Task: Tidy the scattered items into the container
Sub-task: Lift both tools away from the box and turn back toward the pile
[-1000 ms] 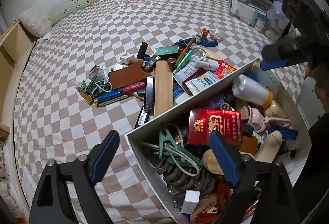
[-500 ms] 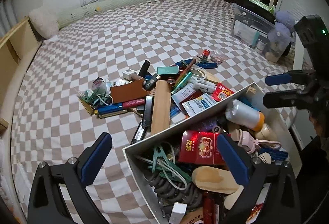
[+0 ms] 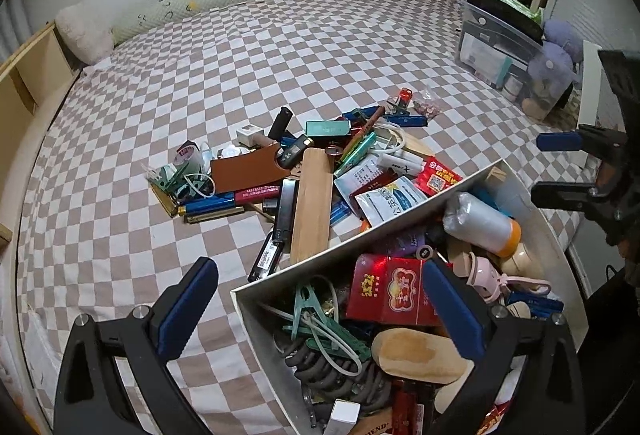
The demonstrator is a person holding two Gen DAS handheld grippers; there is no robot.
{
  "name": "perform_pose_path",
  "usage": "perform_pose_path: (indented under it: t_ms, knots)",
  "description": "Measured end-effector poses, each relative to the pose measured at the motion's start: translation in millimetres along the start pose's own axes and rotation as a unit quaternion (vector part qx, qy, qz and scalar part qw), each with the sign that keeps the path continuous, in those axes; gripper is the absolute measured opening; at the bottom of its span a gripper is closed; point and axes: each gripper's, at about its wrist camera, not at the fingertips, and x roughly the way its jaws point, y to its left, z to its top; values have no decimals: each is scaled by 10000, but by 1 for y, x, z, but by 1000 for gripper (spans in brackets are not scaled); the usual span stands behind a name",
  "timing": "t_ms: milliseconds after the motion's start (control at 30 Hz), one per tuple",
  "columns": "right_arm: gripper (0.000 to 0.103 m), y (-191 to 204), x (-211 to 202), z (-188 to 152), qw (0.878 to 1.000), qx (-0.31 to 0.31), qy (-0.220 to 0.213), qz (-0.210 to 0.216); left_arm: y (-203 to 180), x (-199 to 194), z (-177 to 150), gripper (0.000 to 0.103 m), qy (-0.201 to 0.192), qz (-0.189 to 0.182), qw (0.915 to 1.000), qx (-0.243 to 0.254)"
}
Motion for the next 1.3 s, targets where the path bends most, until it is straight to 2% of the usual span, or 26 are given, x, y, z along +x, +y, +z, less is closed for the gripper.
perform_pose_path:
  t_ms: [100,500,633,967,1233,1300]
  knots:
    - [103,-7,0,-1,10000,-11,-8,-57,3,1,2,102,-28,-90,9999,-63]
    - [103,-17,1,4,9995,-134,-152,-251,7,11,10,102,-65,-14,10000,-47]
    - [103,-19,1,10,9989,-177,-300,-317,7,12,13,102,-205,21,9998,14]
    - [103,-24,-8,30,9935,-71,-998,-552,11,-1,29,102,-1005,143,9948,31]
    - [103,-37,-22,50,9823,345,-1687,-732,15,-5,42,102,-1200,116,9927,23]
    - [103,-42,-28,54,9771,494,-1872,-886,15,-6,48,102,-1251,138,9920,-7]
